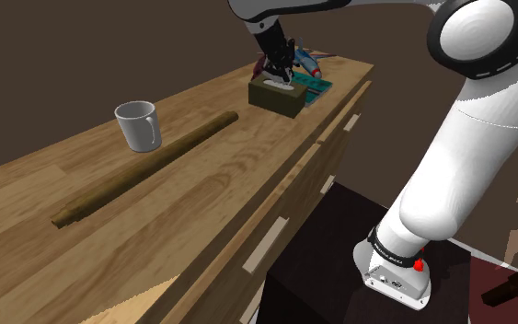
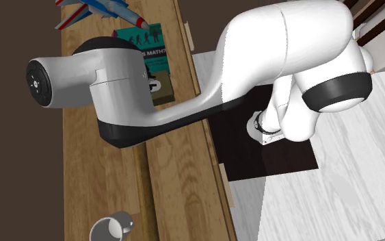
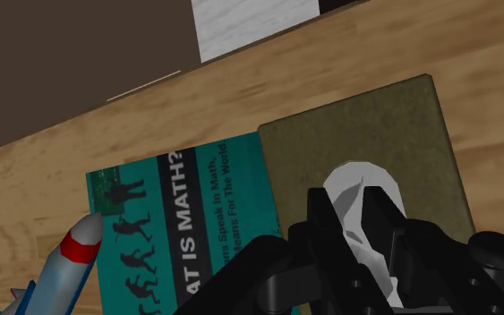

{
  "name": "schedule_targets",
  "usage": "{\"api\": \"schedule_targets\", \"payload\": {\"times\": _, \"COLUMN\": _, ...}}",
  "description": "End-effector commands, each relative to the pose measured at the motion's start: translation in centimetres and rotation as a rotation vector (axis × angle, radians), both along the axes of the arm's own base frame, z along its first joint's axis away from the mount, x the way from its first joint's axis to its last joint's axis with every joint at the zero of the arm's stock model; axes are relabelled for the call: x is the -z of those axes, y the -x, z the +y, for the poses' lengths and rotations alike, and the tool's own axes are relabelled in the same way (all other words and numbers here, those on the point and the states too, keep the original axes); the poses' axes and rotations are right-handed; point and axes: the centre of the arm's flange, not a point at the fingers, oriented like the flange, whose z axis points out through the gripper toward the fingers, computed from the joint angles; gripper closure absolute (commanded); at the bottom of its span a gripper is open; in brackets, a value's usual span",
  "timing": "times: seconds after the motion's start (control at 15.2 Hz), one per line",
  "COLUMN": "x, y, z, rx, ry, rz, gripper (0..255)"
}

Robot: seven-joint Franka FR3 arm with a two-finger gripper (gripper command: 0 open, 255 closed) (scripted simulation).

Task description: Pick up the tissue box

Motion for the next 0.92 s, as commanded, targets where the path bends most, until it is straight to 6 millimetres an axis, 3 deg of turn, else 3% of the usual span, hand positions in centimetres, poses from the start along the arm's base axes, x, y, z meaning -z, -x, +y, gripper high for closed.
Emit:
{"api": "schedule_targets", "payload": {"times": 0.0, "x": 0.2, "y": -0.1, "z": 0.0, "rx": -0.001, "ry": -0.001, "rz": 0.003, "gripper": 255}}
{"api": "schedule_targets", "payload": {"times": 0.2, "x": 0.3, "y": 0.0, "z": 0.0, "rx": -0.001, "ry": -0.001, "rz": 0.003, "gripper": 255}}
{"api": "schedule_targets", "payload": {"times": 0.86, "x": -5.0, "y": 0.0, "z": 0.0, "rx": -0.001, "ry": -0.001, "rz": 0.003, "gripper": 255}}
